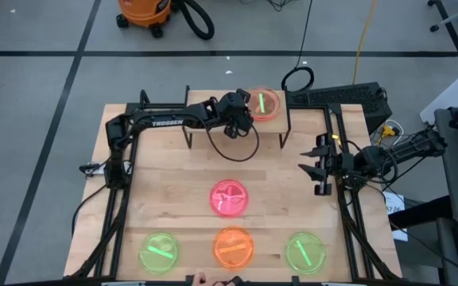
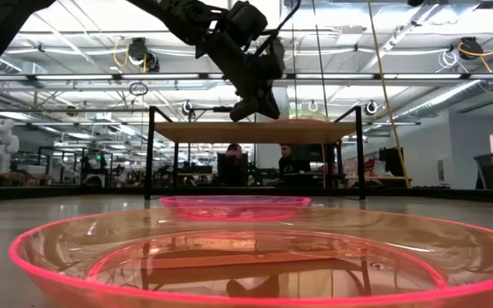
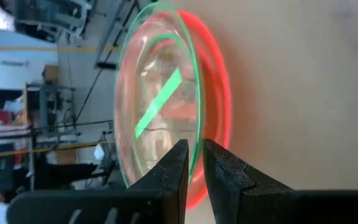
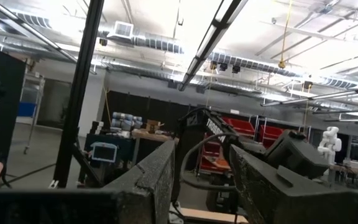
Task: Place and stack plates onto a shelf
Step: Stack the green plate on top of the pink plate on the shelf, then put the green plate on the shelf
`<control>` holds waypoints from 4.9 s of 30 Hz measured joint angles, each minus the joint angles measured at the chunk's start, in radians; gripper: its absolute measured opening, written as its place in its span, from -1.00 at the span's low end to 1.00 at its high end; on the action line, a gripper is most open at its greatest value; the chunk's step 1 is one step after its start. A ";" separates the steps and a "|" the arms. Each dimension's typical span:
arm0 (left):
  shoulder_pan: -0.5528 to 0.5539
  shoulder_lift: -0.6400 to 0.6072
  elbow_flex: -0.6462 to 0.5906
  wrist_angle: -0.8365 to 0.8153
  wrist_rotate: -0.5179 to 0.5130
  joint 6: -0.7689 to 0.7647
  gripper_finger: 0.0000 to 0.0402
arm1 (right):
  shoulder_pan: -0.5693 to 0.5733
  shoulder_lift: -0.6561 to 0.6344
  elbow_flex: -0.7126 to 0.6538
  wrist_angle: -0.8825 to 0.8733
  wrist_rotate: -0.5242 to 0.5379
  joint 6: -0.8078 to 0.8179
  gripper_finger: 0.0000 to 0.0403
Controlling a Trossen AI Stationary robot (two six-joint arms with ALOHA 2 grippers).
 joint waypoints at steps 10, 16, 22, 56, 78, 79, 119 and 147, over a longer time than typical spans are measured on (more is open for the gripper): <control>0.000 -0.015 0.000 -0.014 -0.029 -0.008 -0.43 | 0.000 0.000 0.000 -0.003 0.001 0.008 -0.32; -0.021 -0.018 0.000 -0.018 -0.029 -0.008 -0.35 | 0.000 0.000 0.000 -0.003 0.000 0.017 -0.32; -0.042 -0.075 -0.001 -0.060 -0.063 -0.015 -0.34 | 0.001 0.001 0.000 -0.006 0.000 0.040 -0.32; -0.271 -0.647 -0.415 0.048 0.195 -0.882 -0.35 | 0.002 0.041 0.102 -0.607 0.104 0.411 -0.32; -0.354 -0.734 -0.763 0.498 0.193 -1.059 -0.35 | 0.001 0.184 0.227 -0.946 0.040 0.680 -0.32; -0.359 -0.734 -0.763 0.501 0.193 -1.055 -0.35 | 0.001 0.189 0.227 -0.946 0.025 0.686 -0.32; -0.414 -0.734 -0.761 0.494 0.193 -1.063 -0.35 | 0.001 0.493 0.371 -1.130 -0.088 0.774 -0.32; -0.433 -0.734 -0.761 0.485 0.191 -1.070 -0.35 | 0.001 0.511 0.370 -1.201 -0.055 0.897 -0.32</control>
